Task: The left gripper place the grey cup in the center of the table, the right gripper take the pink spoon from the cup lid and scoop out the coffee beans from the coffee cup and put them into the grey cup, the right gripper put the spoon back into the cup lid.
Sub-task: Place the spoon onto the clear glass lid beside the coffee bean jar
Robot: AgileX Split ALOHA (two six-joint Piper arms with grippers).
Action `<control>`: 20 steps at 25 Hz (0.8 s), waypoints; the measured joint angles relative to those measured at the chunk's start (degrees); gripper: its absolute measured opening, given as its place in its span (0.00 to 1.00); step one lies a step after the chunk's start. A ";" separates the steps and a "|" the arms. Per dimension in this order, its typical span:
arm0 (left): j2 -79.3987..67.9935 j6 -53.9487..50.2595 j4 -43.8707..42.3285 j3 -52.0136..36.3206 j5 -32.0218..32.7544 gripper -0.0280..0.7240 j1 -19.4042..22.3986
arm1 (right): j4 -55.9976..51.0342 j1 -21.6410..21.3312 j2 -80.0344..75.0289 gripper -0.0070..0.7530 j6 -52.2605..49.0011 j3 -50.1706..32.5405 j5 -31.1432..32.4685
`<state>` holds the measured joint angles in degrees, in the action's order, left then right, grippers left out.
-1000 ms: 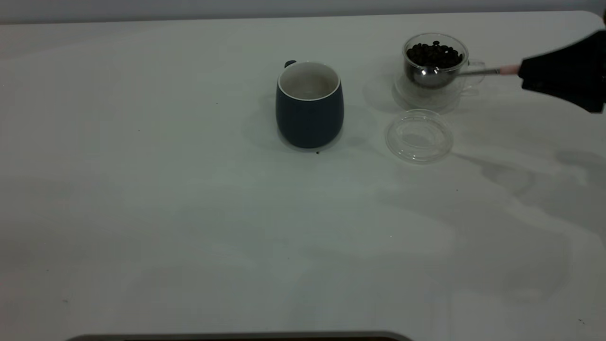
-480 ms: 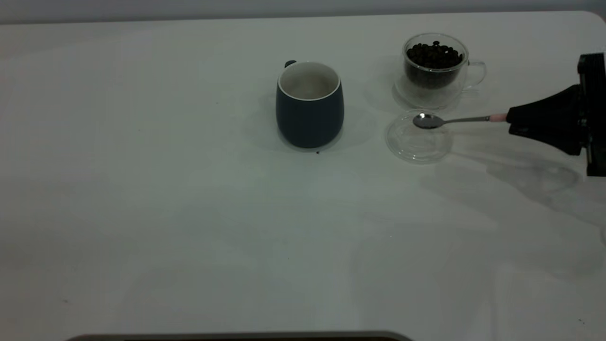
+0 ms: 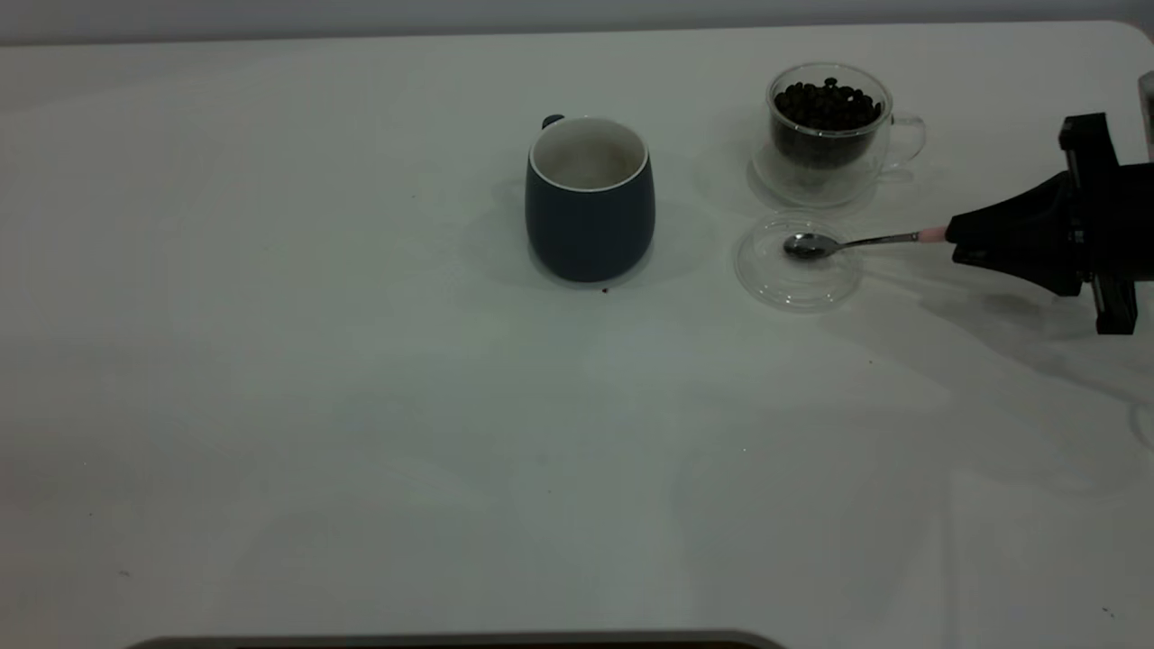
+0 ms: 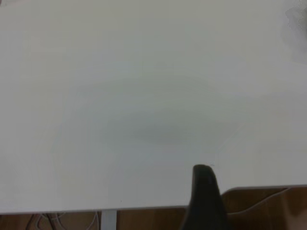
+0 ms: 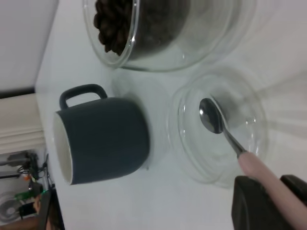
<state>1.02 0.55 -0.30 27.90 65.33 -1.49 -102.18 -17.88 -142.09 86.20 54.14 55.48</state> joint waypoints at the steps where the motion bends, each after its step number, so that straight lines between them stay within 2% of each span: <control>1: 0.00 0.00 0.00 0.00 0.00 0.82 0.00 | 0.06 0.36 0.00 0.15 -0.36 0.31 -0.52; 11: 0.00 -0.17 0.00 0.00 0.00 0.82 0.00 | -0.58 4.10 0.00 0.15 -1.49 2.55 -1.93; 17: 0.00 -0.17 0.00 0.00 0.00 0.82 0.00 | -0.70 4.24 0.00 0.15 -2.02 2.61 -1.93; 20: 0.00 -0.17 0.00 0.00 0.00 0.82 0.00 | -0.70 4.24 0.00 0.20 -2.07 2.61 -1.98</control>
<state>1.02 0.39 -0.30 27.90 65.33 -1.49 -102.88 -13.65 -142.09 84.13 56.75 53.50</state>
